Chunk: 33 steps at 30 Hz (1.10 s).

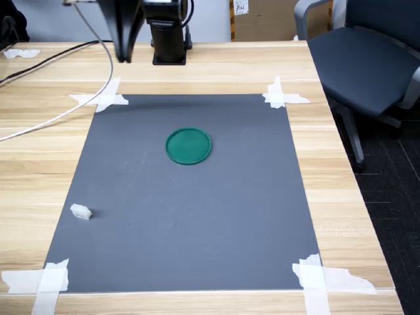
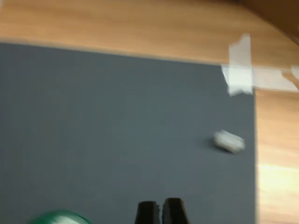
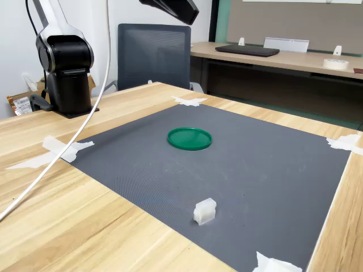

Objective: Grasp a white terminal and put it in the green lid.

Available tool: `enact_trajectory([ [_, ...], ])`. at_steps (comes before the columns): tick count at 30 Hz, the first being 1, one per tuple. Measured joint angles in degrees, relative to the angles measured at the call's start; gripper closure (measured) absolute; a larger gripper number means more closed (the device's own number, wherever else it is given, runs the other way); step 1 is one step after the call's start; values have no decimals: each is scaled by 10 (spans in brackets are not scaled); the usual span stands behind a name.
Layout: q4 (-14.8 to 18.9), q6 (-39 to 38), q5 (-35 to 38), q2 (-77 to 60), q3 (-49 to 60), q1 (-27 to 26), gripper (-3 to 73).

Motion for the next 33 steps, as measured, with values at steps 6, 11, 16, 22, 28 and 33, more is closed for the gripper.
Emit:
enact_trajectory([
  [6, -67, -83, 125, 99, -119, -24, 724],
  [11, -73, -169, 246, 178, -219, -24, 724],
  [16, -80, -181, 308, 244, -293, -24, 724],
  [22, -105, -211, 346, 314, -355, -38, 718],
  [28, -136, -226, 349, 355, -368, -45, 678],
  [33, -148, -218, 306, 366, -369, -45, 583],
])
